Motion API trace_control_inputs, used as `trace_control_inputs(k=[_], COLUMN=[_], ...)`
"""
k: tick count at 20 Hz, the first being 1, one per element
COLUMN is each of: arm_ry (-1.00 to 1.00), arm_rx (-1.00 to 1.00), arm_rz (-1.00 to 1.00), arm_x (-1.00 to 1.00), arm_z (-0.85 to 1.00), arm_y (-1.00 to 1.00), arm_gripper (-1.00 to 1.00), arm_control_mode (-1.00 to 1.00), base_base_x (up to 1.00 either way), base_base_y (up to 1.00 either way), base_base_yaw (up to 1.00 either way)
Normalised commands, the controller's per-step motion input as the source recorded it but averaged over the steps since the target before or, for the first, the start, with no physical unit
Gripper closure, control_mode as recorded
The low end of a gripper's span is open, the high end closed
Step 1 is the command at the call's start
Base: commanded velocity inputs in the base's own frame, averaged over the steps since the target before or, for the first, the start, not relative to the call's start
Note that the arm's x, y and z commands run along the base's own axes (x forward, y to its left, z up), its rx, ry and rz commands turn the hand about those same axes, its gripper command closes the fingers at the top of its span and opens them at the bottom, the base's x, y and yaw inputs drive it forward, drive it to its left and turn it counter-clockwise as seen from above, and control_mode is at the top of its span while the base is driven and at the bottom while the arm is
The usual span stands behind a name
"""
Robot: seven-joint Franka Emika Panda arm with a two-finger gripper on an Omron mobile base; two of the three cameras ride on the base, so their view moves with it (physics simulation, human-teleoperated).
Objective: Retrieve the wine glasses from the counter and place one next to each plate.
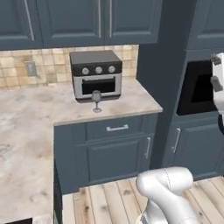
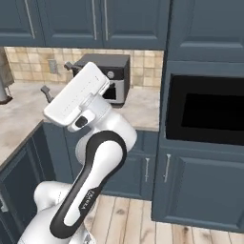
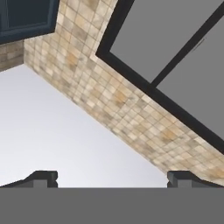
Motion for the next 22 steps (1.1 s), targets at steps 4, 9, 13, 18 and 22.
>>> trace_control_inputs(k=[4,9,13,18,22], arm_ry=[0.00,0.00,0.00,0.00,0.00], arm_rx=[0.00,0.00,0.00,0.00,0.00], arm_rz=[0.00,0.00,0.00,0.00,0.00], arm_x=[0.00,0.00,0.00,0.00,0.00], arm_z=[0.00,0.00,0.00,0.00,0.00], arm_y=[0.00,0.00,0.00,0.00,0.00], arm_gripper=[-1.00,-1.00,-1.00,-1.00,-1.00], arm_control_mode=[1.00,1.00,1.00,1.00,1.00], base_base_x=[0.48,0.99,0.67,0.34,-0.05], base_base_y=[0.96,0.59,-0.47,-0.31,0.22], base_base_yaw=[0.00,0.00,0.01,0.01,-0.04])
